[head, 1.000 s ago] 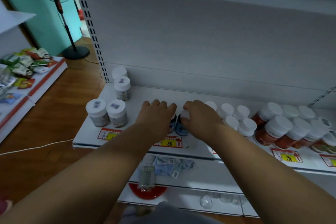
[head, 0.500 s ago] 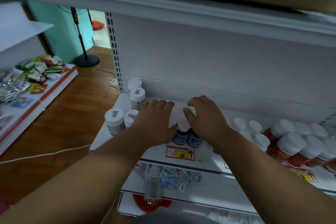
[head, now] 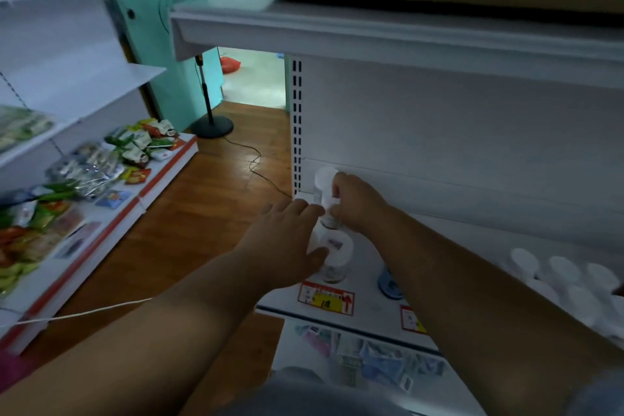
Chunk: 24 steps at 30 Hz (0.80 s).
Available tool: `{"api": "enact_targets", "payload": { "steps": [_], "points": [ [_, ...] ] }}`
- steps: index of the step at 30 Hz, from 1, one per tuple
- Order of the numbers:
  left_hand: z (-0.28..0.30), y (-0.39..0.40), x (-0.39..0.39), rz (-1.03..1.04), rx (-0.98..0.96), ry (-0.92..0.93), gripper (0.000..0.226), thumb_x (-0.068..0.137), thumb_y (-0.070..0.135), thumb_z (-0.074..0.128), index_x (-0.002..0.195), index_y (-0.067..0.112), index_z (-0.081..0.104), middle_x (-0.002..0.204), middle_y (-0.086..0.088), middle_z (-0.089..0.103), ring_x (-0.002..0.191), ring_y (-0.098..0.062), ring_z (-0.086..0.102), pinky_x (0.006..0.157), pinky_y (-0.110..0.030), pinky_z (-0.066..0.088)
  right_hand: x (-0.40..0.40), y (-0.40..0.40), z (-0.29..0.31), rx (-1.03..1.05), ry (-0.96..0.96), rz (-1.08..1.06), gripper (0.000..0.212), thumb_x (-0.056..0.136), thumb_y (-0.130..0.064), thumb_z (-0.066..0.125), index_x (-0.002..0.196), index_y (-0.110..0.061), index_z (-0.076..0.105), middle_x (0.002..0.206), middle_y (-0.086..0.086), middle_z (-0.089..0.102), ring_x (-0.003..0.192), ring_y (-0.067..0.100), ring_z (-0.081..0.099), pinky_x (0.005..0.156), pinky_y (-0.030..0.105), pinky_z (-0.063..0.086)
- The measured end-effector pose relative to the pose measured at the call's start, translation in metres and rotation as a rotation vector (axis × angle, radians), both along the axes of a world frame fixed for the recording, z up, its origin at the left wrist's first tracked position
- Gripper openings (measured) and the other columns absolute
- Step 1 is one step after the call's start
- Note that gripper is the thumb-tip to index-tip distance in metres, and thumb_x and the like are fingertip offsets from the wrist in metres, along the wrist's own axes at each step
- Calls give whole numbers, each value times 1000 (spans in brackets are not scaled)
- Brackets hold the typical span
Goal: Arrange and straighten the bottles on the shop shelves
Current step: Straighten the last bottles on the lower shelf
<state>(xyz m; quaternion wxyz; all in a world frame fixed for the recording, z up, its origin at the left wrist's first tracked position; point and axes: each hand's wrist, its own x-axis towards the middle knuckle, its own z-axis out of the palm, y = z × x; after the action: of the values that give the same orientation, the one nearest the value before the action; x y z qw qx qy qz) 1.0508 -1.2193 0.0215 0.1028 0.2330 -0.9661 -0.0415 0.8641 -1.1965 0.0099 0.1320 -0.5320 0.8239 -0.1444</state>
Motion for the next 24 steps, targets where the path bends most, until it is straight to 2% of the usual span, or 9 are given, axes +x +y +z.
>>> {"api": "enact_targets", "payload": {
  "steps": [2,5,9,12,14,17,20,22,24],
  "points": [
    [0,-8,4,8,33,33,65,84,59,50,140,29,34,140,3,45,130,-21,37,107,-40,31,-1,2,-3,-72,-33,-47,23,75,-17,66,90,-14,49,94,8,55,76,17,50,57,26,32],
    [1,-15,6,51,135,143,68,84,58,53,142,26,33,143,2,43,131,-19,35,108,-36,30,-2,17,7,-292,-164,-162,37,72,-36,68,100,-21,49,96,-1,52,80,16,52,60,28,37],
    [7,-15,2,85,313,292,76,79,68,53,140,27,35,138,5,46,125,-14,41,103,-35,36,4,46,42,-511,-493,-234,27,72,-53,53,90,-33,54,86,-8,61,75,12,61,59,28,49],
    [12,-4,-2,20,524,375,93,67,85,36,140,27,36,129,9,50,112,-6,48,92,-32,46,8,69,54,-592,-724,-202,23,77,-39,47,94,-35,62,94,-2,64,84,20,63,67,32,55],
    [13,6,-6,-46,572,397,93,65,88,38,137,28,39,121,12,52,102,1,49,84,-25,46,13,80,58,-605,-821,-167,27,80,-31,45,98,-37,65,100,-1,64,91,22,63,73,36,55],
    [13,19,-16,-127,659,446,70,65,78,53,122,37,45,107,20,56,93,3,53,73,-11,44,19,88,65,-658,-818,-170,22,77,-31,52,94,-35,66,94,-6,67,85,15,65,65,28,53],
    [11,25,-22,-147,762,553,52,68,67,63,111,43,45,95,24,58,88,7,54,69,-6,42,21,94,70,-655,-811,-178,24,74,-31,56,97,-33,64,93,-10,66,85,13,66,64,24,51],
    [9,25,-26,-148,719,594,49,71,62,66,110,39,47,92,24,57,86,8,55,67,-4,41,22,98,72,-610,-817,-178,22,77,-35,56,99,-35,62,88,-15,66,82,9,67,63,23,54],
    [4,24,-29,-154,599,557,53,71,63,66,111,37,45,92,24,55,85,7,54,67,-6,41,23,102,72,-512,-682,-179,22,82,-47,58,103,-39,58,93,-12,65,79,7,67,60,24,56]
  ]
}}
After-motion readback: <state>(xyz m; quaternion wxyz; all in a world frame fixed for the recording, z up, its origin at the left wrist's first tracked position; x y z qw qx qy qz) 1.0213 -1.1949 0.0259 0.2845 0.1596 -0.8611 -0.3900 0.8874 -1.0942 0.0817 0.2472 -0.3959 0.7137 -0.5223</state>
